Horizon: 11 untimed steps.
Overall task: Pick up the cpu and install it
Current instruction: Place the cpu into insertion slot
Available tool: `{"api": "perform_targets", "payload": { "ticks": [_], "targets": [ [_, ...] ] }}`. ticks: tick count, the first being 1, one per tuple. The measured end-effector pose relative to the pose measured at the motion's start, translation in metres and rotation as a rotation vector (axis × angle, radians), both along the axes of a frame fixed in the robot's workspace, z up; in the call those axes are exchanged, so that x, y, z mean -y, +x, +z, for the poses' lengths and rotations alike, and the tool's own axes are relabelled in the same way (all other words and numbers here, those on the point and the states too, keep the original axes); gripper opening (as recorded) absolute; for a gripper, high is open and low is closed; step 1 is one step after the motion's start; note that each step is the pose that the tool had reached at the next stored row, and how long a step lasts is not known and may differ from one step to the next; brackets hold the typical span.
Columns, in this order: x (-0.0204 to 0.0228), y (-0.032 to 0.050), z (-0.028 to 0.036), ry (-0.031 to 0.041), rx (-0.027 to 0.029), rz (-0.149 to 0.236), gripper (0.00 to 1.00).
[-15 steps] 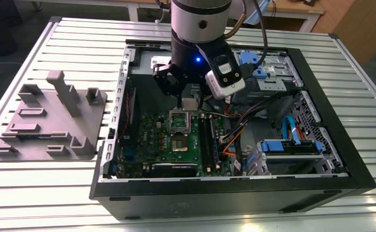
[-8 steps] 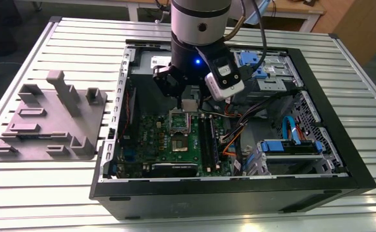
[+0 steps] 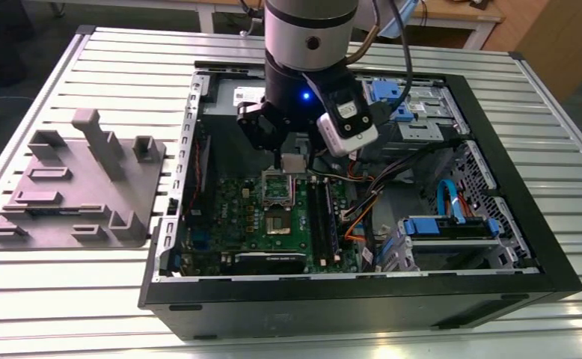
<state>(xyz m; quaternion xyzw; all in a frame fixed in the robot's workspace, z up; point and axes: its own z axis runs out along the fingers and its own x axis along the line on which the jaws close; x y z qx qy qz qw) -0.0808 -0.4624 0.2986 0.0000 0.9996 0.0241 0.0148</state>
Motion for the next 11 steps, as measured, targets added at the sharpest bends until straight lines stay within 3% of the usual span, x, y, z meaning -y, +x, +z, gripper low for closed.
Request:
{"api": "perform_targets", "payload": {
  "ticks": [11],
  "targets": [
    [0.0,0.0,-0.0077,-0.0006,-0.0003,0.0,0.47]
  ]
}}
